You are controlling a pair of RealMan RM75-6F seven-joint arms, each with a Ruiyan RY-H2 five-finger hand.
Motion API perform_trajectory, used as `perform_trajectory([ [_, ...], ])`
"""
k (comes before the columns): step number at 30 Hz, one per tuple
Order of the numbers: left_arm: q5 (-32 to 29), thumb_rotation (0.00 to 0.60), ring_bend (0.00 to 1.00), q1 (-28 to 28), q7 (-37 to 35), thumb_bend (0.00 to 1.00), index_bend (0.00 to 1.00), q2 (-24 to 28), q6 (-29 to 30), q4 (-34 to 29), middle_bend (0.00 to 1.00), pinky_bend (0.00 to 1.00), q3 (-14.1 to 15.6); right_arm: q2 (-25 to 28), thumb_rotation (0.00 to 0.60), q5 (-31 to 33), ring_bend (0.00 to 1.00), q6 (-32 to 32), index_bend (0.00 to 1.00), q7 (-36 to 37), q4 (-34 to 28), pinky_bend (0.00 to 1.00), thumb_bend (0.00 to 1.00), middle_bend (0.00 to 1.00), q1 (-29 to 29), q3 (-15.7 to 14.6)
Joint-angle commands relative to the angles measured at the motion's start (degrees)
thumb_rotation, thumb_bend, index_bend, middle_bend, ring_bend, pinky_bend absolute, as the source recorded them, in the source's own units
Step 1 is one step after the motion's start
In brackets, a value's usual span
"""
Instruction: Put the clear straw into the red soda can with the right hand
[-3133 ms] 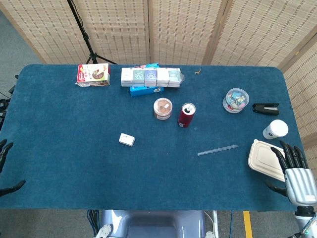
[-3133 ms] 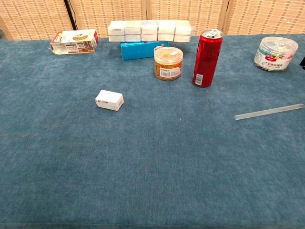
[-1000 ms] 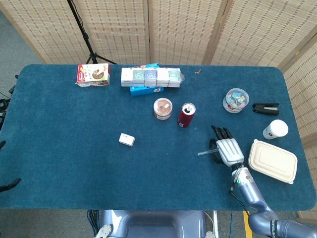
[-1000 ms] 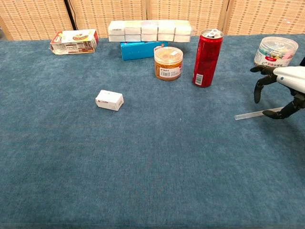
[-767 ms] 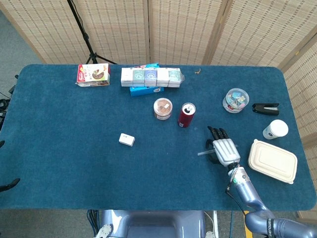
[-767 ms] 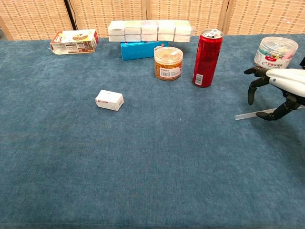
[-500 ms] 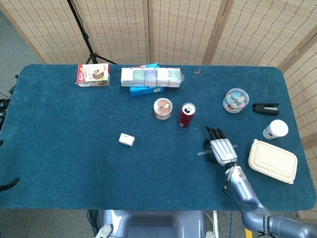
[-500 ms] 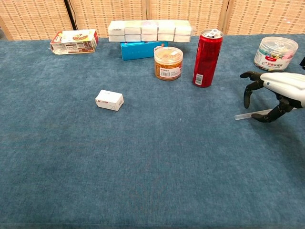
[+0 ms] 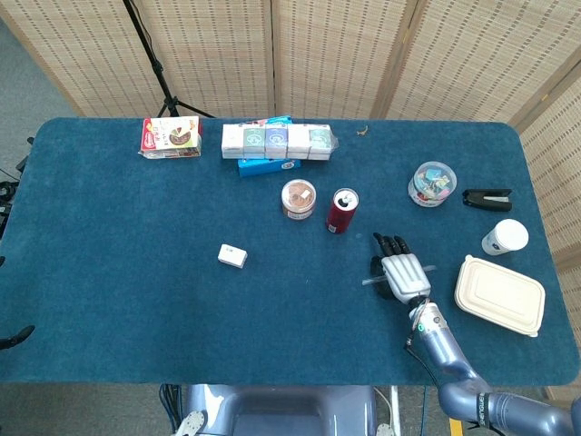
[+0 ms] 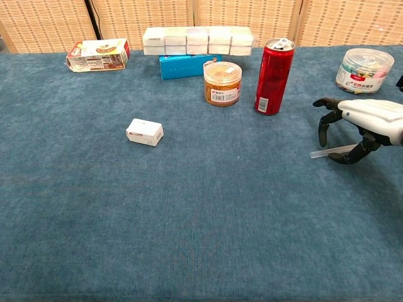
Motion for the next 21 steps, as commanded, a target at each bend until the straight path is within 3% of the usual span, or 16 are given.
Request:
perform_trajectory([
  [1, 0.0, 0.600, 0.00, 0.0, -0.1, 0.01, 0.00, 0.0, 0.0, 0.0, 0.00, 0.00, 0.0, -0.2, 0.600, 0.1, 0.00, -0.1, 0.48, 0.1, 0.2, 0.00, 0.42, 0.00, 0.1, -0.1],
  [21, -0.3, 0.600, 0.00, -0.1, 0.0, 0.01, 0.00, 0.0, -0.4, -0.1, 0.00, 0.00, -0.1, -0.7, 0.600, 0.1, 0.00, -0.6, 0.51, 1.3, 1.9, 0.00, 0.43, 0.00, 0.6, -0.7],
])
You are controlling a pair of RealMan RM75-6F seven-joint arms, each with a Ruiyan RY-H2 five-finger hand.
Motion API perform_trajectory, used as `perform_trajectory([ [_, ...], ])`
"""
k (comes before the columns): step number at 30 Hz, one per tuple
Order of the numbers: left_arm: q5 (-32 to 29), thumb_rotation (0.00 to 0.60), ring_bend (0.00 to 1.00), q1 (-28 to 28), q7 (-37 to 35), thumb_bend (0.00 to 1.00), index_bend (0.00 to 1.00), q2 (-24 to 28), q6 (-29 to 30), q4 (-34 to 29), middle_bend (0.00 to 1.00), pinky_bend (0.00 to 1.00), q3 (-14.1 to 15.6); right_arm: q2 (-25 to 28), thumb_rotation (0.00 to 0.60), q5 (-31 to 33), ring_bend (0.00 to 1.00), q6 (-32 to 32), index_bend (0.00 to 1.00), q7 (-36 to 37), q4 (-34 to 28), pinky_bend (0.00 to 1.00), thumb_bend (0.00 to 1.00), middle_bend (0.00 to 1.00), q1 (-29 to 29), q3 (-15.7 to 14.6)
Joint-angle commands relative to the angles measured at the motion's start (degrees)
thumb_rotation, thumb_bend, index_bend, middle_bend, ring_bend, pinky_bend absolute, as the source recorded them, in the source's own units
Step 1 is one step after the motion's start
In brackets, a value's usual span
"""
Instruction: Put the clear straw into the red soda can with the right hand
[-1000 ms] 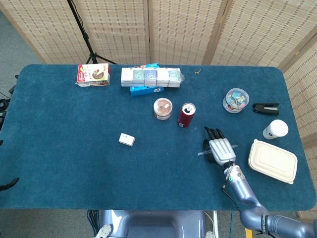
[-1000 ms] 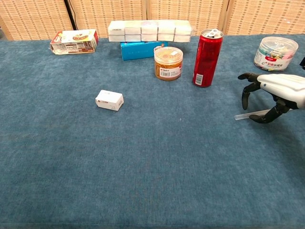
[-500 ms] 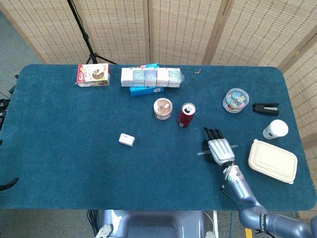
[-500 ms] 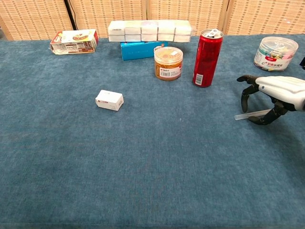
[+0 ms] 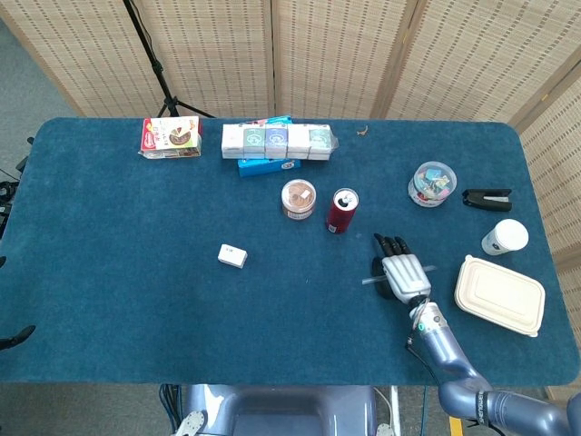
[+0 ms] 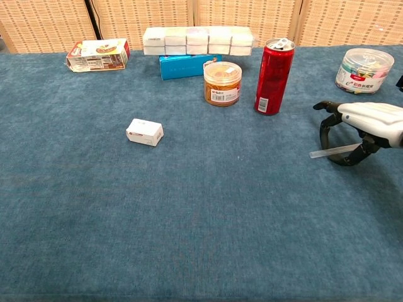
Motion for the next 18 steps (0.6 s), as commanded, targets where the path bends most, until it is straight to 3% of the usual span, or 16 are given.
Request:
perform_trajectory([
  [1, 0.0, 0.600, 0.00, 0.0, 0.0, 0.01, 0.00, 0.0, 0.0, 0.0, 0.00, 0.00, 0.0, -0.1, 0.600, 0.1, 0.00, -0.2, 0.51, 0.1, 0.1, 0.00, 0.43, 0.00, 0.1, 0.0],
  [18, -0.2, 0.600, 0.00, 0.0, -0.1, 0.01, 0.00, 0.0, -0.1, 0.0, 0.00, 0.00, -0.1, -0.5, 0.600, -0.4, 0.00, -0.1, 0.56, 1.3, 0.5, 0.00, 0.44, 0.00, 0.5, -0.1],
])
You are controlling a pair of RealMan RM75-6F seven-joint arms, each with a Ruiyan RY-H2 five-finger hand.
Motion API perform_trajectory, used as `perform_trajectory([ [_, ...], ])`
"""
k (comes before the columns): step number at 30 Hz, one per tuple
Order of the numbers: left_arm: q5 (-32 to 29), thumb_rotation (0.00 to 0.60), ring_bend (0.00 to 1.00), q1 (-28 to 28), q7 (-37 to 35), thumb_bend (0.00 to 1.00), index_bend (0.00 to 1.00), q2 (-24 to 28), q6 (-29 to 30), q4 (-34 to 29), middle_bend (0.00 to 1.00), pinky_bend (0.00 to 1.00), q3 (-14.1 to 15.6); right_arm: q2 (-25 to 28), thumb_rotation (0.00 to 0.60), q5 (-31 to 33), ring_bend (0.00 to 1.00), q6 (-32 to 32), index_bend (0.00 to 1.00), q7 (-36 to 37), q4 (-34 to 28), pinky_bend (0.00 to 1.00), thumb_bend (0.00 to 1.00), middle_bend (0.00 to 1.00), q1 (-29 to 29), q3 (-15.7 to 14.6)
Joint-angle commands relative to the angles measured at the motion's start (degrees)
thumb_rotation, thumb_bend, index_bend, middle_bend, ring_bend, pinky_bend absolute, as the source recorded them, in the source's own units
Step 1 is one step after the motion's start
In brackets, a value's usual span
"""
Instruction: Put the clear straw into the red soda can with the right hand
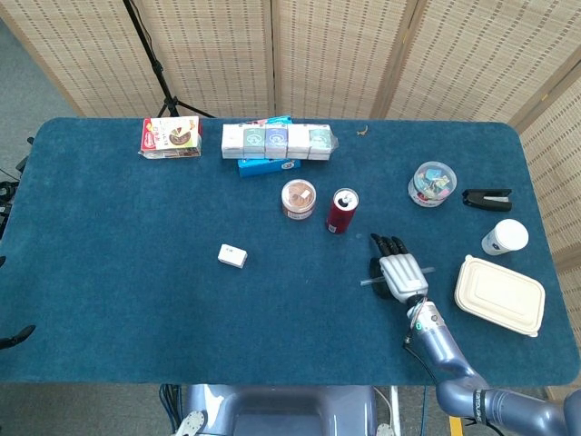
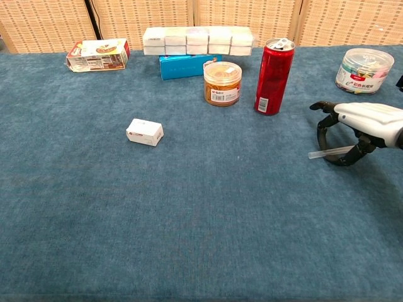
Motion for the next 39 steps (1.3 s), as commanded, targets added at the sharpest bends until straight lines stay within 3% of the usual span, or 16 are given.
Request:
perform_trajectory([
  [1, 0.0, 0.600, 0.00, 0.0, 0.0, 0.01, 0.00, 0.0, 0.0, 0.0, 0.00, 0.00, 0.0, 0.0, 0.600, -0.3, 0.00, 0.1, 0.56, 0.5, 0.1, 0.00, 0.44, 0.00, 0.0, 0.0],
  [9, -0.1, 0.600, 0.00, 0.0, -0.1, 0.01, 0.00, 0.0, 0.0, 0.0, 0.00, 0.00, 0.0, 0.7, 0.600, -1.6, 0.00, 1.1, 0.57, 2.9, -0.5, 0.00, 0.45, 0.00, -0.5, -0.1],
  [22, 0.5, 0.600, 0.00, 0.1, -1.2, 0.01, 0.00, 0.5, -0.1, 0.1, 0.00, 0.00, 0.3, 8.3, 0.600, -5.9, 0.00, 6.6, 0.58, 9.3, -10.0, 0.00, 0.46, 0.00, -2.8, 1.4],
  [32, -0.4, 0.600, 0.00, -1.0, -1.8, 0.01, 0.00, 0.3, -2.0, 0.7, 0.00, 0.00, -0.1, 19.4, 0.600, -6.1, 0.00, 4.8, 0.59, 25.7, -22.6, 0.00, 0.49, 0.00, -2.6, 6.8],
  [39, -1.1, 0.600, 0.00, -2.3, -0.4, 0.01, 0.00, -1.1, -3.7, 1.6, 0.00, 0.00, -0.6, 24.3, 0.600, -5.4, 0.00, 2.4, 0.59, 35.7, -26.0, 0.00, 0.50, 0.00, -1.1, 11.0],
])
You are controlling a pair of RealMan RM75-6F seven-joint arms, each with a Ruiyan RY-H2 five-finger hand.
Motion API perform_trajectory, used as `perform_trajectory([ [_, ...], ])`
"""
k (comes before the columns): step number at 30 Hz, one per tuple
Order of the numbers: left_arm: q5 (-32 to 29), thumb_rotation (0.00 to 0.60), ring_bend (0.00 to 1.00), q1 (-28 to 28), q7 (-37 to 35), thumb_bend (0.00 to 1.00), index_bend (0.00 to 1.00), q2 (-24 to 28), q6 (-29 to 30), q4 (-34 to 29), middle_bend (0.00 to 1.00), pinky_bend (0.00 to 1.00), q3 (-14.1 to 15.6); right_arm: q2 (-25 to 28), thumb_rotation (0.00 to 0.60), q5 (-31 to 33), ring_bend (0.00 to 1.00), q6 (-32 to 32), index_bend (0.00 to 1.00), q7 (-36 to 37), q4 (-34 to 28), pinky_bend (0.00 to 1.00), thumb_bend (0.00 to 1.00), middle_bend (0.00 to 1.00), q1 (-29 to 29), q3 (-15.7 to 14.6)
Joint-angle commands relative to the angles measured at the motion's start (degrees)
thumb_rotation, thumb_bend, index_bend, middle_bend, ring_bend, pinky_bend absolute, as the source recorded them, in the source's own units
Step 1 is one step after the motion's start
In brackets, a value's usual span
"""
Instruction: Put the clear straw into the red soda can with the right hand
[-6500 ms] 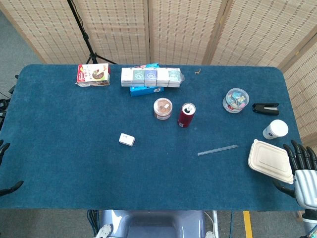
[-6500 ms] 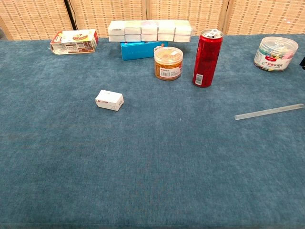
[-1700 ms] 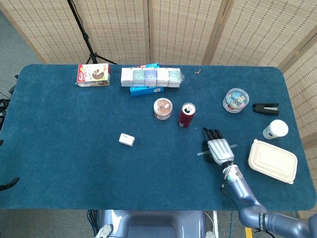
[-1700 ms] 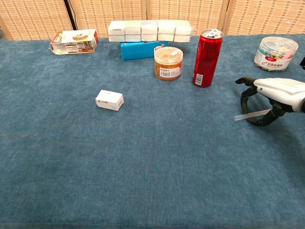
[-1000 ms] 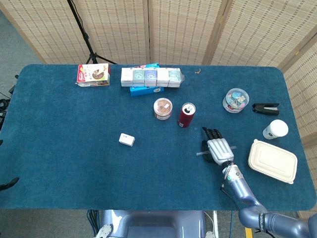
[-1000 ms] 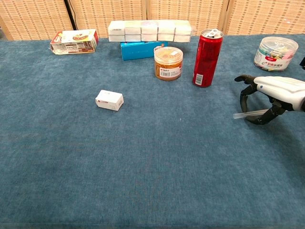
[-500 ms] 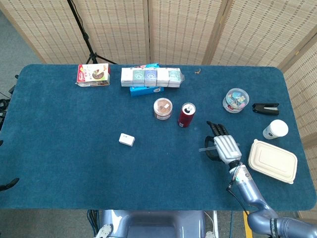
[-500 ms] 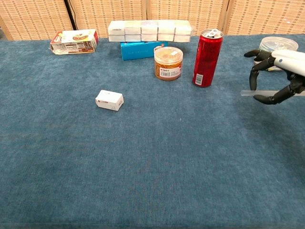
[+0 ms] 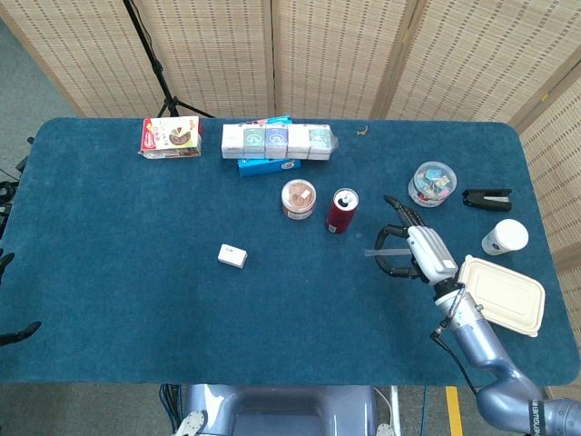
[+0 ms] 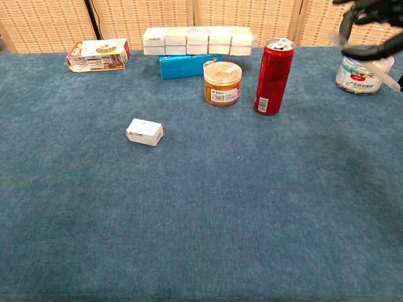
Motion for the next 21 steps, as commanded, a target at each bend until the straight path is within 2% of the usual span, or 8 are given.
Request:
perform_trajectory([
  [1, -0.7, 0.600, 0.00, -0.6, 0.6, 0.01, 0.00, -0.5, -0.9, 0.3, 0.00, 0.00, -0.2, 3.1, 0.600, 0.9, 0.00, -1.7, 0.59, 4.9, -2.4, 0.00, 0.51, 0.00, 1.2, 3.1],
  [8, -2.7, 0.600, 0.00, -1.7, 2.6, 0.01, 0.00, -1.5, -2.7, 0.6, 0.00, 0.00, -0.9, 4.2, 0.600, 3.1, 0.00, -2.6, 0.58, 10.4, -3.2, 0.00, 0.51, 0.00, 3.4, 7.2],
  [9, -3.4, 0.600, 0.00, -2.1, 2.7, 0.01, 0.00, -1.7, -3.4, 0.7, 0.00, 0.00, -1.2, 3.7, 0.600, 4.5, 0.00, -2.5, 0.58, 12.4, -2.8, 0.00, 0.51, 0.00, 4.3, 9.2],
  [12, -4.7, 0.600, 0.00, -2.7, 3.0, 0.01, 0.00, -1.7, -4.5, 0.7, 0.00, 0.00, -1.6, 3.0, 0.600, 7.0, 0.00, -3.4, 0.58, 14.6, -1.9, 0.00, 0.51, 0.00, 5.9, 11.2],
  [21, -7.6, 0.600, 0.00, -3.6, 5.4, 0.01, 0.00, -2.5, -5.9, 1.0, 0.00, 0.00, -2.4, 1.9, 0.600, 13.7, 0.00, -7.6, 0.60, 19.9, 0.4, 0.00, 0.52, 0.00, 9.6, 15.5],
])
